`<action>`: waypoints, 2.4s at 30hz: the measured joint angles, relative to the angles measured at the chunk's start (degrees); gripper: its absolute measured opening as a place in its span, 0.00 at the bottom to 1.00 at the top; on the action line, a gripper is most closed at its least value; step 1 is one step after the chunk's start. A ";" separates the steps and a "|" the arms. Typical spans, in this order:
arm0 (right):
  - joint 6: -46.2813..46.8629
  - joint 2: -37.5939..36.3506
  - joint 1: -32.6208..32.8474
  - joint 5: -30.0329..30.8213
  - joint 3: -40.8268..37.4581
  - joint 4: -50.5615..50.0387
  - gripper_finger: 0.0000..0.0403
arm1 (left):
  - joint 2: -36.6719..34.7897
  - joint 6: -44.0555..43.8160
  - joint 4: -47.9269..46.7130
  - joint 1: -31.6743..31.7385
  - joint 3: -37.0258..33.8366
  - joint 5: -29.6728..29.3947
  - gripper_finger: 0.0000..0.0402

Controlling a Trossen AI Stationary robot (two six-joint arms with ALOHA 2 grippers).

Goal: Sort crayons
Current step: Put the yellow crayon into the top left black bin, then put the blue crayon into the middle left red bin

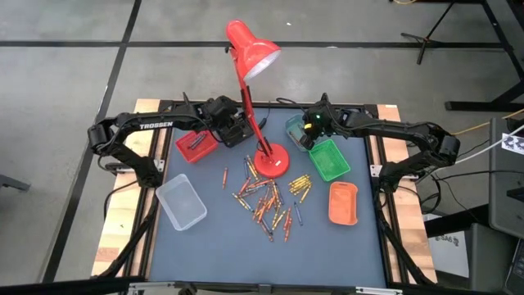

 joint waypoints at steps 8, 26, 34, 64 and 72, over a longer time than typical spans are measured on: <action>0.00 -0.01 0.00 -0.07 0.00 0.00 0.25 | 0.00 0.00 0.00 0.00 0.00 -0.02 0.21; 0.00 0.01 0.00 -0.07 0.00 -0.04 0.25 | 0.00 -18.88 -1.37 -8.08 0.00 12.35 0.24; 0.00 -0.01 0.00 -0.07 0.00 -0.03 0.25 | 0.27 -29.60 -1.86 -17.67 0.00 7.42 0.24; -0.01 0.01 0.02 -0.09 0.00 -0.07 0.25 | 19.69 -49.81 1.53 -26.03 0.11 3.04 0.24; -0.02 -0.02 0.02 -0.09 0.00 -0.07 0.25 | 19.76 -49.79 1.62 -26.01 0.11 3.04 0.24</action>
